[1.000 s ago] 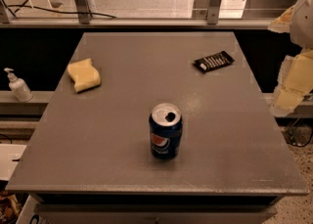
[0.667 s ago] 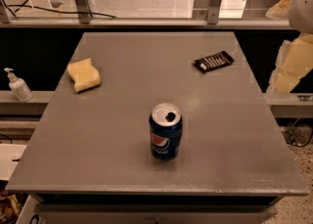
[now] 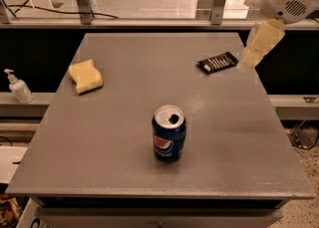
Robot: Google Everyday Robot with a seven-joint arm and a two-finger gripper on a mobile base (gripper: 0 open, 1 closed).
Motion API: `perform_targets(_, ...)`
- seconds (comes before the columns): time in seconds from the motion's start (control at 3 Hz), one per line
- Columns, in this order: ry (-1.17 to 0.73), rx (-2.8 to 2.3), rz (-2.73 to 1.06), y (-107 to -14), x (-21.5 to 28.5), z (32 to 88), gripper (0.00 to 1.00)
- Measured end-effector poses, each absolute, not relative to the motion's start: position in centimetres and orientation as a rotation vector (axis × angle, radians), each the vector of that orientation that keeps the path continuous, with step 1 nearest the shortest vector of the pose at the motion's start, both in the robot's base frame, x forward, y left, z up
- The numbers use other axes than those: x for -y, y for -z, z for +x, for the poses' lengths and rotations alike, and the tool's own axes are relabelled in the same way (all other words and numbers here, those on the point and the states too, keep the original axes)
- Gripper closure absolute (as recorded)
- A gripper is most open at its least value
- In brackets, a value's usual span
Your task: Move rxbar chocolate near sponge
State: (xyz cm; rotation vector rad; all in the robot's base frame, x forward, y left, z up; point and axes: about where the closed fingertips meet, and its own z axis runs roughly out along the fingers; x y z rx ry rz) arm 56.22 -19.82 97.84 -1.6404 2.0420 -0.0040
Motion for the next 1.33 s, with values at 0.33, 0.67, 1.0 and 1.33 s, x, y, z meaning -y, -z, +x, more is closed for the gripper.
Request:
perform_targets(0.33,0.033,-2.046,-1.559,-96.5,19.3,58.4,0.0)
perform_targets(0.67,0.063,-2.105,-1.466,-93.7,19.5,60.1,0.0)
perform_targets(1.0,0.08,-2.171,-1.372,-91.8,21.2,61.6,0.0)
perform_targets(1.33,-0.007,-2.219,-1.234,-90.3,24.0,63.1,0.0)
